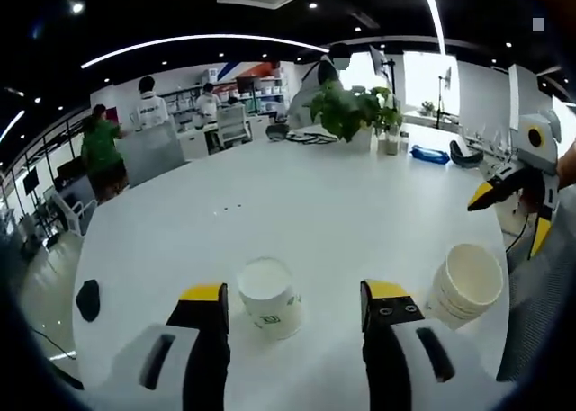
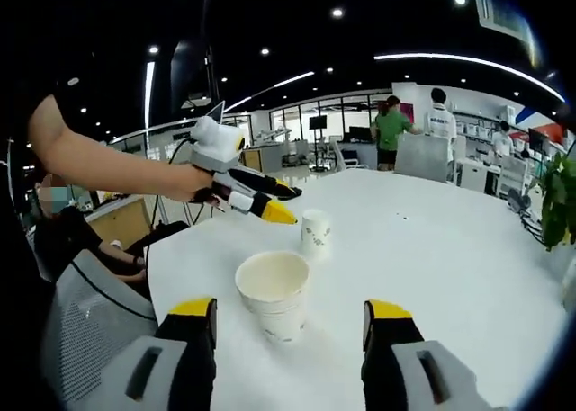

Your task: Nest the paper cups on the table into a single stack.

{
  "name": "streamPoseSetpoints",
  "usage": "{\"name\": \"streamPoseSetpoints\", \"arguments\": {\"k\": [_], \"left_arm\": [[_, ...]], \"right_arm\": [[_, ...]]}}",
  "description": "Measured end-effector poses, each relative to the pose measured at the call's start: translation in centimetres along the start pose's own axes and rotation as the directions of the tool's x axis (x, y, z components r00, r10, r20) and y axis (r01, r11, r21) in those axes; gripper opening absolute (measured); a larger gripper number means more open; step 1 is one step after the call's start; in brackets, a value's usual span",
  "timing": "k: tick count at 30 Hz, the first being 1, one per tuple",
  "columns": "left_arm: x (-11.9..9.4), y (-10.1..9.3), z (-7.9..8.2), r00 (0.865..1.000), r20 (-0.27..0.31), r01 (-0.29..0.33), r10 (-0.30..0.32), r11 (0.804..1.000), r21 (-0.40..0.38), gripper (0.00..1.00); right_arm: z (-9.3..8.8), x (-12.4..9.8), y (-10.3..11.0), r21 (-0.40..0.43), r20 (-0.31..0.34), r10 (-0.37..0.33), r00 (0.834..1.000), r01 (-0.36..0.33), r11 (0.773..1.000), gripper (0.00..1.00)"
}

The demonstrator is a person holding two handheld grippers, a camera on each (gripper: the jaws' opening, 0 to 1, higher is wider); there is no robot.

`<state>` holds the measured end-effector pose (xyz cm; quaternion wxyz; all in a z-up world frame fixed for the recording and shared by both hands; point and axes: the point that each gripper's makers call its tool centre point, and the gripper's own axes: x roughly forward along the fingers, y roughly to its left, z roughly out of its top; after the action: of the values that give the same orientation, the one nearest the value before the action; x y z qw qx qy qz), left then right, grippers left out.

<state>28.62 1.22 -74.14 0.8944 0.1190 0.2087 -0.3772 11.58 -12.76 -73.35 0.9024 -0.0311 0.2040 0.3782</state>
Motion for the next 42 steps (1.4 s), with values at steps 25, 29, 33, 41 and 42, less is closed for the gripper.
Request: {"name": "streamPoseSetpoints", "arguments": {"k": [25,29,33,41,42], "left_arm": [[4.1,2.3,-0.5,0.995,-0.063,-0.078,0.073,0.994,-0.076,0.49],[4.5,2.8,-0.7,0.993,-0.08,-0.094,0.089,0.994,-0.061,0.49],[4.9,3.1,-1.2,0.991,-0.102,-0.095,0.09,0.995,-0.045,0.49],[5.1,3.4,-1.7,0.988,-0.129,-0.093,0.088,0.995,-0.031,0.4],[5.1,3.4,-1.7,0.987,-0.135,-0.091,0.087,0.995,-0.026,0.38]], "right_arm": [[-2.5,-2.2,-0.4,0.074,0.006,-0.063,0.998,0.062,0.995,0.7],[-2.6,-2.3,-0.5,0.085,0.01,-0.072,0.997,0.071,0.994,0.69],[-2.7,-2.5,-0.8,0.102,0.015,-0.082,0.996,0.08,0.992,0.69],[-2.9,-2.7,-0.8,0.117,0.012,-0.092,0.996,0.09,0.989,0.68],[-2.9,-2.8,-0.7,0.118,0.012,-0.094,0.996,0.092,0.989,0.68]]}}
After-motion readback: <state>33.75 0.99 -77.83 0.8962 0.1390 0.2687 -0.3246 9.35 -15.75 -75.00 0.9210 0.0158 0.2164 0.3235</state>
